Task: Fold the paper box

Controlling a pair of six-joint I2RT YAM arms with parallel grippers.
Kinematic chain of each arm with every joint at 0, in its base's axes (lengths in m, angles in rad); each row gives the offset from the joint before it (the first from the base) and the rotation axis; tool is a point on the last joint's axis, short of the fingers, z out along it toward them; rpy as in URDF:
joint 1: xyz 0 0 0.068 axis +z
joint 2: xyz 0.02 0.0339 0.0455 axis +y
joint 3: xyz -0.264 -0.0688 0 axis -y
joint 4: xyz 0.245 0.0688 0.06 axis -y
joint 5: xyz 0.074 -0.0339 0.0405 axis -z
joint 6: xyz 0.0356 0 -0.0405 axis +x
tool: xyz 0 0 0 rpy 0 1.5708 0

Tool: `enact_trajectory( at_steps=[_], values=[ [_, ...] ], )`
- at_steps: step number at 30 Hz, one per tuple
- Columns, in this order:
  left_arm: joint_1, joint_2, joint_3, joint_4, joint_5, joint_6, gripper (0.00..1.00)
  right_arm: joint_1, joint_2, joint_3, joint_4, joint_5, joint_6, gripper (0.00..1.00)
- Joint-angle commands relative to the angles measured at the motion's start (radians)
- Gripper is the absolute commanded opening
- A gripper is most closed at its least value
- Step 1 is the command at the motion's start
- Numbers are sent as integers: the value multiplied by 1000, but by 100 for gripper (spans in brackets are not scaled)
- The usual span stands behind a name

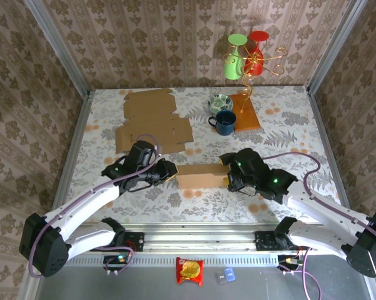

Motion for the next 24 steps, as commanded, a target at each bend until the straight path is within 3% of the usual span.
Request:
enact_trajectory(
  at_steps=[1, 13, 24],
  values=[
    [-35, 4, -35, -14, -52, 69, 21, 13, 34, 14, 28, 3, 94, 75],
    [-185, -26, -185, 248, -169, 166, 21, 14, -159, -98, -140, -72, 114, 74],
    [-282, 157, -249, 462, -228, 210, 24, 13, -313, -263, -157, -107, 142, 75]
  ],
)
